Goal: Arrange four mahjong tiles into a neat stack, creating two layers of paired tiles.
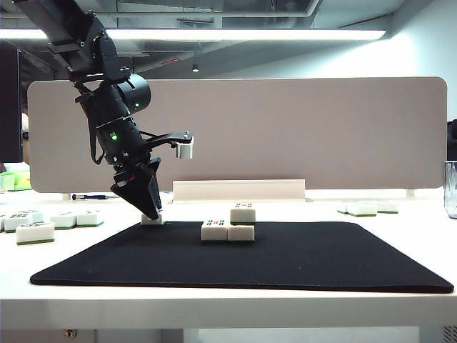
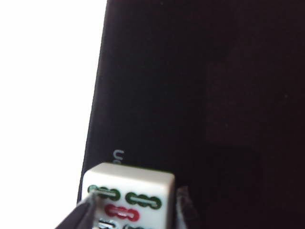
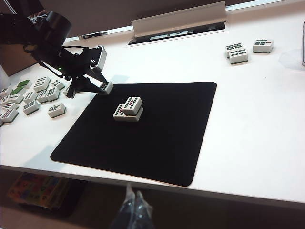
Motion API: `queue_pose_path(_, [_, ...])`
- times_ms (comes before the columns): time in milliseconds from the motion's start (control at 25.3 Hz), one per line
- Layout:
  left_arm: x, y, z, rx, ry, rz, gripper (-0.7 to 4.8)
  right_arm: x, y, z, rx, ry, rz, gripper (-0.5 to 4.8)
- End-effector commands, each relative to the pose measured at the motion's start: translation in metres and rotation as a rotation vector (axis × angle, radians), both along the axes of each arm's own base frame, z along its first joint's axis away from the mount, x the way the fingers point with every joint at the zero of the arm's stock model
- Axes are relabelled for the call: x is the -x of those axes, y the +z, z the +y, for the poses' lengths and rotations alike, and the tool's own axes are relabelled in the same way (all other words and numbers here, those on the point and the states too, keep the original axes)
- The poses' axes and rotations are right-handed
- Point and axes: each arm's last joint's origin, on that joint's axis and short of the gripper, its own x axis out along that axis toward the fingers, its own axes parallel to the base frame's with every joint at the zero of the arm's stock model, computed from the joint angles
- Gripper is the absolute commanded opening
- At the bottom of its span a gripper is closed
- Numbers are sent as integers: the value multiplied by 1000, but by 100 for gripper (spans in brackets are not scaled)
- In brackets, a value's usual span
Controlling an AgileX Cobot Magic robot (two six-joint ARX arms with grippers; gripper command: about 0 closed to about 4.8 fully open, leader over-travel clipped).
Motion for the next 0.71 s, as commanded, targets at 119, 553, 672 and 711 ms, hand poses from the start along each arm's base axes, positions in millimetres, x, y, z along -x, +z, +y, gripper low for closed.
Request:
queue_pose_path(119, [1,-4,0,-3,-5,30,202,3,0,0,3,2,-24,-1])
queue_pose_path(553, [-2,-4,-1,7,-3,-2,351,3,0,0,3,2,-24,-1])
queue_pose_path(672, [-4,-4,-1,10,-3,-16,350,3,0,0,3,2,-24,-1])
queue_pose_path(711, [-4,-4,-2,12,-3,-19,350,3,0,0,3,2,-24,-1])
